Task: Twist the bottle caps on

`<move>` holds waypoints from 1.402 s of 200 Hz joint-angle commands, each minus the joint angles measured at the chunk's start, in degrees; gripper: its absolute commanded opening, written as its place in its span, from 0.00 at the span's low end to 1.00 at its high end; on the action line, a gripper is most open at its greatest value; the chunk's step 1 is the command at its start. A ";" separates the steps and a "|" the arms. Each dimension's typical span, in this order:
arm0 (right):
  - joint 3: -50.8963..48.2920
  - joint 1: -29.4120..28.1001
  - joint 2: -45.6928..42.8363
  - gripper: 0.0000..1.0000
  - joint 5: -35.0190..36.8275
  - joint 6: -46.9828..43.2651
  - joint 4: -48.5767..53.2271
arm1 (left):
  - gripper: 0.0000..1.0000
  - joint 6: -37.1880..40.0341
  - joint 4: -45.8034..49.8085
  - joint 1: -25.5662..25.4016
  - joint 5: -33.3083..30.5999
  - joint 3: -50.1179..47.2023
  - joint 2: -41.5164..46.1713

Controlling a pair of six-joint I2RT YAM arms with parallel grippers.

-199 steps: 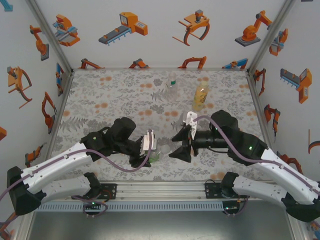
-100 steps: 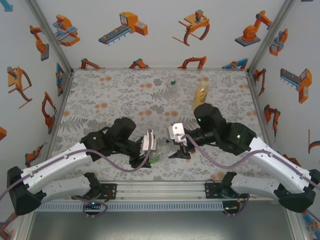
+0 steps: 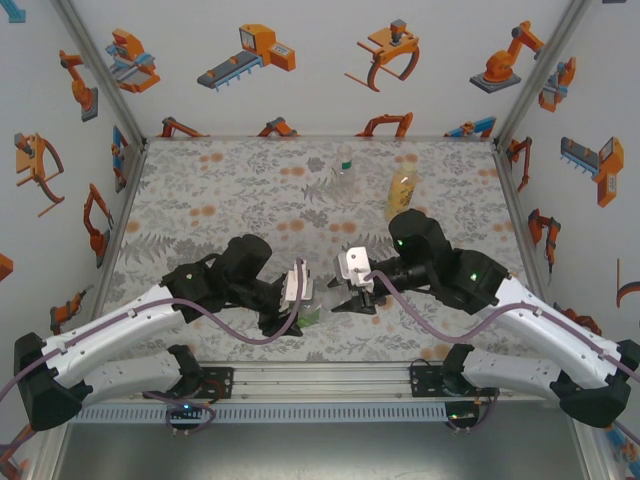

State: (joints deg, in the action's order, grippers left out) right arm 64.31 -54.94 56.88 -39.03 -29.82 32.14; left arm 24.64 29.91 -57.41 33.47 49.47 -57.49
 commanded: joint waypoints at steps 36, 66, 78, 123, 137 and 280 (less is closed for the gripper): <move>-0.64 0.27 -0.46 0.44 0.00 0.38 -1.16 | 0.00 -0.48 0.50 -0.16 1.95 1.85 1.10; -0.64 0.30 0.00 0.44 -0.25 0.63 -1.27 | 0.00 -0.42 0.50 -0.16 1.90 1.95 1.23; -0.76 0.27 -0.11 0.43 -0.83 0.73 -1.84 | 0.00 -0.40 0.50 -0.14 1.95 1.94 1.24; -0.86 0.27 0.24 0.36 -0.50 2.86 -2.28 | 0.00 -0.34 0.48 -0.16 2.16 2.16 1.09; -1.02 0.27 0.42 0.27 -0.43 6.22 -3.36 | 0.00 -0.26 0.37 -0.16 1.88 2.15 1.29; -4.42 0.18 0.06 0.00 23.51 75.51 -2.07 | 0.00 -0.77 -4.39 -0.16 -6.68 0.80 2.18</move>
State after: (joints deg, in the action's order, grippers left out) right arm 56.88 -54.76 54.83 -25.96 30.96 19.79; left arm 22.87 32.56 -57.34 29.65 49.45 -55.83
